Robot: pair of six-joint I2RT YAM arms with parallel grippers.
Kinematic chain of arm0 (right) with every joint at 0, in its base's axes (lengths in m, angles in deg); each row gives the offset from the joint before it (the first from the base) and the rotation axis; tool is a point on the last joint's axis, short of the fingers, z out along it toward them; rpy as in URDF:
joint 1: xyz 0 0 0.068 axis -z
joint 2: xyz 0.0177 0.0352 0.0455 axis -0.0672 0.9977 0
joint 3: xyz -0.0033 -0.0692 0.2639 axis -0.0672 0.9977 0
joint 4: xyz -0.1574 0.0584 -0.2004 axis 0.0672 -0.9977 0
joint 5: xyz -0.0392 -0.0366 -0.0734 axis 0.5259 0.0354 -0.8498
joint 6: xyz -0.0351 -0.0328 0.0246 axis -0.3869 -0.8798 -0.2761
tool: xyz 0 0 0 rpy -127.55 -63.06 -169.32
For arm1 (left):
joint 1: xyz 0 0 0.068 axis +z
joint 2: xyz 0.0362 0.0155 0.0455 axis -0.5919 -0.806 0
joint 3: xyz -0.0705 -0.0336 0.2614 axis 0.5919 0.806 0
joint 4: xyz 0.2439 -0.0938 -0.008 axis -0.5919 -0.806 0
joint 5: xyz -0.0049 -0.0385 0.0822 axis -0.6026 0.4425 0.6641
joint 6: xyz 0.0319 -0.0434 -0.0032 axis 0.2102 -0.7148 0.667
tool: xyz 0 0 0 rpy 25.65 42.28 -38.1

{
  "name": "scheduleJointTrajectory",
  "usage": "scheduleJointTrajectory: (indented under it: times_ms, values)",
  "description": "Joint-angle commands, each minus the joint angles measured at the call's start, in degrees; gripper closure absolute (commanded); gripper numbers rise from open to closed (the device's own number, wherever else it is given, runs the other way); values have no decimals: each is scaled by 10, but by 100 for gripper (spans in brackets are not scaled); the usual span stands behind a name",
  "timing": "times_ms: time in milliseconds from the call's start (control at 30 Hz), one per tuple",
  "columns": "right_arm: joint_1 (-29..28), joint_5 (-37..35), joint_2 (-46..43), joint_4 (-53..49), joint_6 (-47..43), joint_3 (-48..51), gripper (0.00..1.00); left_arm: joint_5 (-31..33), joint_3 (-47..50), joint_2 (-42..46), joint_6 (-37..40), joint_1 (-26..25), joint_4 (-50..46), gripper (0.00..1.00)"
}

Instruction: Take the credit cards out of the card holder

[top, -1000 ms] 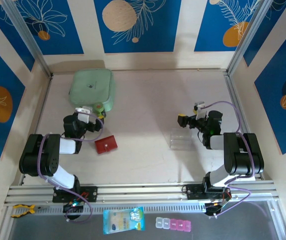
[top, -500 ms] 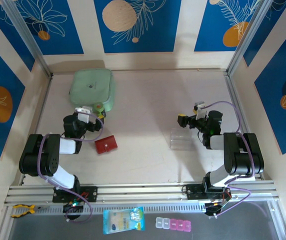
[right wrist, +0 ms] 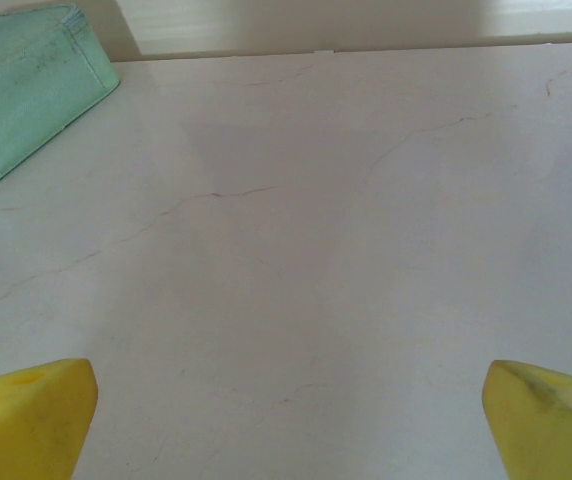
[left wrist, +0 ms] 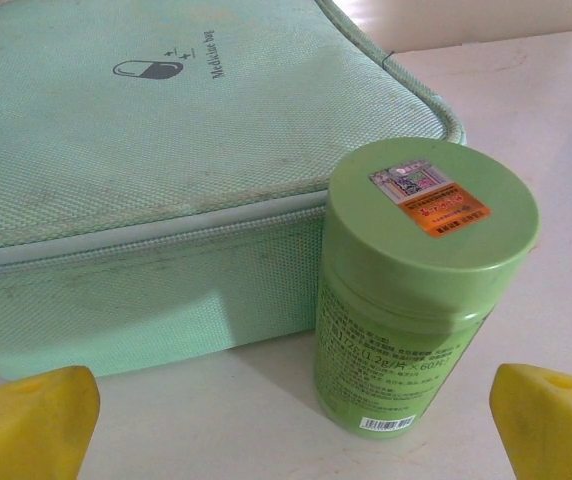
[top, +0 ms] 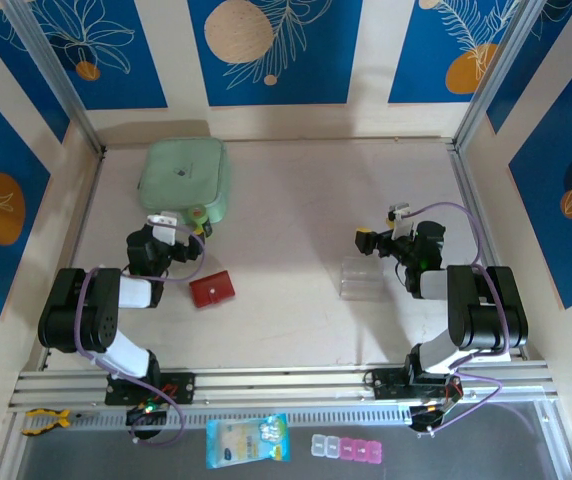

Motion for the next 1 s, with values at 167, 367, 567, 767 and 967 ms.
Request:
scheduleJointTrajectory:
  times_ms: [167, 367, 567, 767, 967]
  values:
    - [-11, -32, -24, -22, -11, -8, 1, 15, -5, 14, -6, 0, -19, 0]
    - [-23, -45, -81, -137, -21, -40, 0, 60, -31, 83, -13, -6, -125, 0]
    - [-46, -116, -139, -288, 11, -85, 3, 106, -58, 159, -53, -13, -236, 0]
    - [-60, -141, -181, -479, 106, -141, 12, 83, -129, 231, -143, -13, -429, 0]
    - [-67, -137, -194, -644, 150, -183, 20, 61, -200, 285, -215, -10, -615, 0]
